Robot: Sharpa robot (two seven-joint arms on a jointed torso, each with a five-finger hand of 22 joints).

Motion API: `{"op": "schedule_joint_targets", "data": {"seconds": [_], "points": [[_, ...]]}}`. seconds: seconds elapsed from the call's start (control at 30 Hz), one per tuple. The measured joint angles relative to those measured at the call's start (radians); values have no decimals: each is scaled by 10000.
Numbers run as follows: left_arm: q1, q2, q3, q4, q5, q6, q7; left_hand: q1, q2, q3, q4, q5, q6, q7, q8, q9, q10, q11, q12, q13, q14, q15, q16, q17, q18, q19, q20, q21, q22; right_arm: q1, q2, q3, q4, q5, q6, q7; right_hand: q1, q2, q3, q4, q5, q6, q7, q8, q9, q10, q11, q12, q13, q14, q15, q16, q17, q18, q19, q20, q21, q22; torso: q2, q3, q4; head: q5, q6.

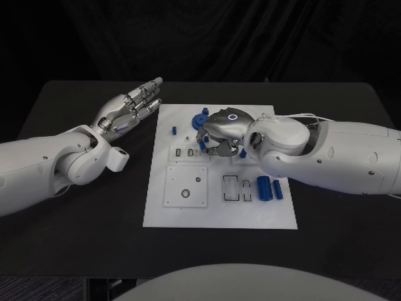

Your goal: Assemble the parts on the task board

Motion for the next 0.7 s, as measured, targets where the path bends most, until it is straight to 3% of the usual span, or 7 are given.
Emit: {"op": "schedule_joint_targets", "data": {"seconds": [0.13,0.7], "points": [[0,21,0,-14,0,3,0,0,0,0,0,0,0,0,0,0,0,-1,0,0,0,0,0,1,0,0,0,0,0,-25,64,0,-45,-70,29,-129,-90,-91,25,-25,69,1,1,135,0,0,0,0,-1,0,0,-38,0,0,0,0,-90,0,0,1,-2,-4,-20],[0,55,1,-74,0,18,0,0,0,0,0,0,-37,37,0,-1,0,0,0,0,0,0,0,3,0,0,0,0,0,-108,203,-1,-180,-297,234,-452,-78,-103,24,-26,28,2,0,61,0,0,0,0,-1,0,0,-79,0,0,0,0,-129,0,3,2,-4,-10,-89]]}}
